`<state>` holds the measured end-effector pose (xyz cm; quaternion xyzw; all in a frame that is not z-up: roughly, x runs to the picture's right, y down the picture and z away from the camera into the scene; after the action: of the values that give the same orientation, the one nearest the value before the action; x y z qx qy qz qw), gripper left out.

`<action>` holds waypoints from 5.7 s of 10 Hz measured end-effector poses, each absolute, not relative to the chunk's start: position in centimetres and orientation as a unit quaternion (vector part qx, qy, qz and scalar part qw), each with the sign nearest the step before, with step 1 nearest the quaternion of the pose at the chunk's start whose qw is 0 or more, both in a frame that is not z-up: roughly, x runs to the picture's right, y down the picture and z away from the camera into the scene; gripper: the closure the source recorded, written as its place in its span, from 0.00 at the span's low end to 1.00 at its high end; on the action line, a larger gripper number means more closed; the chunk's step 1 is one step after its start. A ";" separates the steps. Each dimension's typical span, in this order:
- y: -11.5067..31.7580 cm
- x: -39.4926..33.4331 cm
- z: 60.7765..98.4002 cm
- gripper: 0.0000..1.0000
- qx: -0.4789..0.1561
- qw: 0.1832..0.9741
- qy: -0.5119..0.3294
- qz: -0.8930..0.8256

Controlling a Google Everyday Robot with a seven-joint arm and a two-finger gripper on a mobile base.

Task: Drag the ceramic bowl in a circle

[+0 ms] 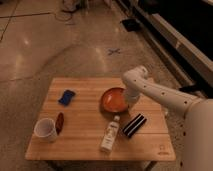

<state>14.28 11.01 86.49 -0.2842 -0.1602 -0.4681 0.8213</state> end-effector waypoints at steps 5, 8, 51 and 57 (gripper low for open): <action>15.0 7.6 81.4 1.00 -0.264 0.758 -0.232 -0.550; 16.0 1.3 81.0 1.00 -0.237 0.723 -0.266 -0.591; 5.4 -1.0 88.8 0.83 -0.172 0.736 -0.198 -0.624; 5.8 6.1 89.9 0.24 -0.211 0.785 -0.164 -0.558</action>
<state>6.05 5.80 89.88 -0.2109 -0.1643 -0.5583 0.7854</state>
